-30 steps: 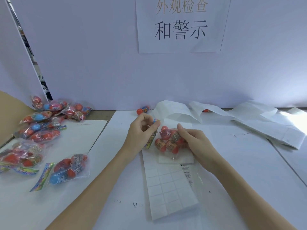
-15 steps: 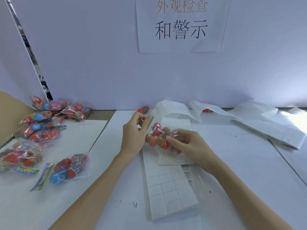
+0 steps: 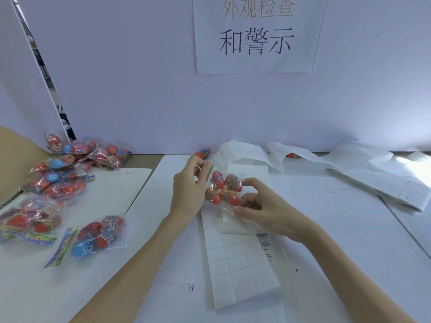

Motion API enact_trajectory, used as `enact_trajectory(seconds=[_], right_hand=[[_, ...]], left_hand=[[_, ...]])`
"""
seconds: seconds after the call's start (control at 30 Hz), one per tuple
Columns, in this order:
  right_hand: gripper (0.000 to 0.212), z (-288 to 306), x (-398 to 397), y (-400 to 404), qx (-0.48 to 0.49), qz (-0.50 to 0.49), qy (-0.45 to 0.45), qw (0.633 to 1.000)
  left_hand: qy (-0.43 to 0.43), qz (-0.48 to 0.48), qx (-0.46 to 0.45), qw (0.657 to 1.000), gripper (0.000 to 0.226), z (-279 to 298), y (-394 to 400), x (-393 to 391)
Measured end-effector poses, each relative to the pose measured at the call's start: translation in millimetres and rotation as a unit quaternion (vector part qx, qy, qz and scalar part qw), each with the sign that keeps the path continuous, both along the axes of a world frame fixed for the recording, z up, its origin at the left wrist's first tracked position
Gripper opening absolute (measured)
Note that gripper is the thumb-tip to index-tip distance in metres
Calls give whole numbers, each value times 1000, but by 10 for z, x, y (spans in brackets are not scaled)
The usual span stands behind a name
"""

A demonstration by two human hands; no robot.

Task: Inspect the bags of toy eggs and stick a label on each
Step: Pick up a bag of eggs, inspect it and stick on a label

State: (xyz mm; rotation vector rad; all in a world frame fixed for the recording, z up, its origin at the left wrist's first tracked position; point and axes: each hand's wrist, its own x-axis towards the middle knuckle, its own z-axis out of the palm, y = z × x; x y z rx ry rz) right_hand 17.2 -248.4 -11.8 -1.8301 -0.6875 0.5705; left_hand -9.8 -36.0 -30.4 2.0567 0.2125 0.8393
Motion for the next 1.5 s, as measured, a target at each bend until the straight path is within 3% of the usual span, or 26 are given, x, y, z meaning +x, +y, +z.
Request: enact_trajectory(seconds=[0.17, 0.37, 0.43, 0.6, 0.7, 0.83, 0.93, 1.03, 1.1, 1.23, 1.37, 1.5], right_hand=[[60, 33, 0, -41, 10, 26, 18, 999], [52, -50, 14, 19, 148, -129, 57, 979], [50, -70, 12, 42, 174, -148, 73, 971], [44, -53, -16, 50, 180, -111, 45, 976], [34, -48, -24, 34, 149, -61, 14, 987], [35, -68, -51, 59, 108, -22, -18, 994], [51, -44, -21, 51, 86, -10, -14, 996], [72, -25, 35, -46, 14, 33, -24, 999], [61, -20, 60, -110, -26, 36, -52, 998], [12, 9, 102, -133, -4, -88, -108, 990], [5, -2, 144, -102, 23, -145, -131, 980], [6, 17, 117, -81, 49, -166, -153, 973]], left_hand=[[-1, 13, 52, 999, 24, 13, -22, -36], [-78, 48, 17, 996, 27, 154, -47, -112], [-83, 19, 52, 995, 30, 183, -40, -134], [13, -138, 126, 982, 49, 128, -173, -158], [24, -183, 53, 981, 43, 126, -289, -150], [28, -166, -96, 981, 24, 130, -298, -100], [19, -168, -221, 960, 21, 162, -230, -88], [-4, -145, -283, 948, 28, 168, -147, -78], [-25, -128, -293, 947, 41, 159, -114, -71], [-43, -122, -277, 952, 51, 143, -84, -41], [-22, -164, -211, 963, 45, 145, -166, -66], [24, -198, -168, 966, 18, 164, -275, -125]])
